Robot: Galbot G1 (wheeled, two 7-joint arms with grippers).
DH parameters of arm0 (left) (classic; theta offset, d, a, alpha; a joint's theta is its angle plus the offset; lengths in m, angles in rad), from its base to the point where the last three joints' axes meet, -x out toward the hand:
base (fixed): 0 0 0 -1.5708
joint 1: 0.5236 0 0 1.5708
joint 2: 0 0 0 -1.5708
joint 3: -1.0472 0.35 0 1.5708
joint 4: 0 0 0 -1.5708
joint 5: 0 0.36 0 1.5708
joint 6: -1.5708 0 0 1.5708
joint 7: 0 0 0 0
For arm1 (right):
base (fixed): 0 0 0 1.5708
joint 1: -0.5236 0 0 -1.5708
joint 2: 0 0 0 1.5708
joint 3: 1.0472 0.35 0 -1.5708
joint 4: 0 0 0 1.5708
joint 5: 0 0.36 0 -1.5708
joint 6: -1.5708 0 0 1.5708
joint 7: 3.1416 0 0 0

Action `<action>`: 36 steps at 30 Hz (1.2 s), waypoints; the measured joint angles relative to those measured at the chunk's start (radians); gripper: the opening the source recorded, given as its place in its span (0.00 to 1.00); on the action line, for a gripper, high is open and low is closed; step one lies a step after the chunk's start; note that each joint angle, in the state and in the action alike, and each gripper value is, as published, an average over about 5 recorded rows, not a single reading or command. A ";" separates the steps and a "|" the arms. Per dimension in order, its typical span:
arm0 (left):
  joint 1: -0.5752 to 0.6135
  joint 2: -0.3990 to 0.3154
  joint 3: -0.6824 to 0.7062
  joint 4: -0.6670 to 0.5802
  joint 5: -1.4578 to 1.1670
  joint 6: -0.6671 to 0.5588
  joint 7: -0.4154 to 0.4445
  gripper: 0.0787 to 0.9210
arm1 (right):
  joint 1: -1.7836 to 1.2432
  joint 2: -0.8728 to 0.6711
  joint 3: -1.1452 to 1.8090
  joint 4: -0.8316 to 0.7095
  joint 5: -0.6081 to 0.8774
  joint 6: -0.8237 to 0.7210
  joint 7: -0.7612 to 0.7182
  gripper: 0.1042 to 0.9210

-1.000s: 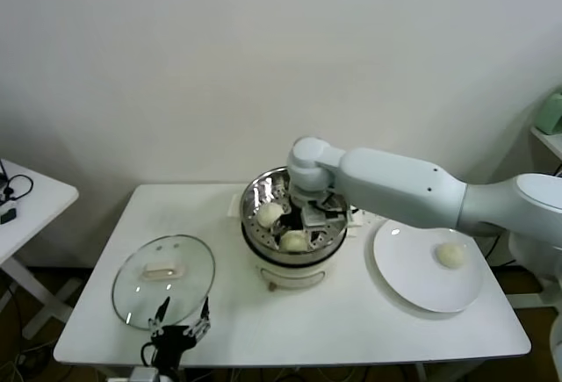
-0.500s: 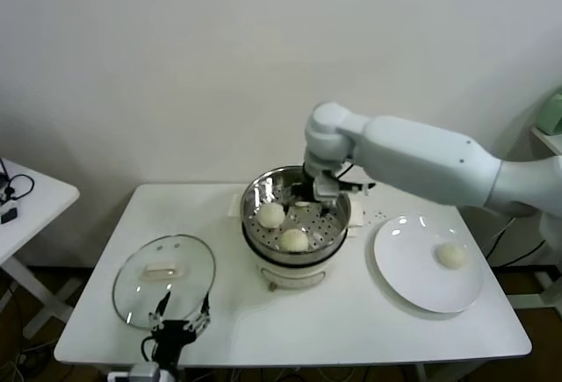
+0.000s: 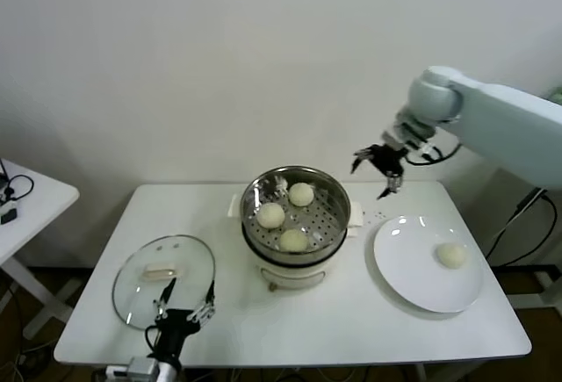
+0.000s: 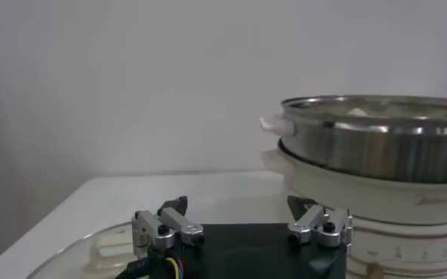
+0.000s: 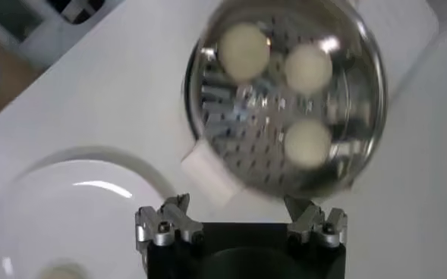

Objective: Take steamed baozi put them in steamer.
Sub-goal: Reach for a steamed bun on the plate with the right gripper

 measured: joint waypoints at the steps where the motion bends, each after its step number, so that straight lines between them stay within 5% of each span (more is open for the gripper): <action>1: 0.000 0.001 0.001 -0.001 0.000 -0.002 0.003 0.88 | -0.015 -0.022 0.011 -0.011 -0.001 -0.010 -0.002 0.88; 13: -0.009 -0.001 0.010 0.008 0.028 -0.015 0.010 0.88 | -0.311 -0.143 0.263 -0.152 -0.245 -0.001 -0.017 0.88; 36: 0.000 -0.015 0.015 0.022 0.075 -0.008 0.014 0.88 | -0.699 -0.047 0.666 -0.418 -0.587 0.076 0.028 0.88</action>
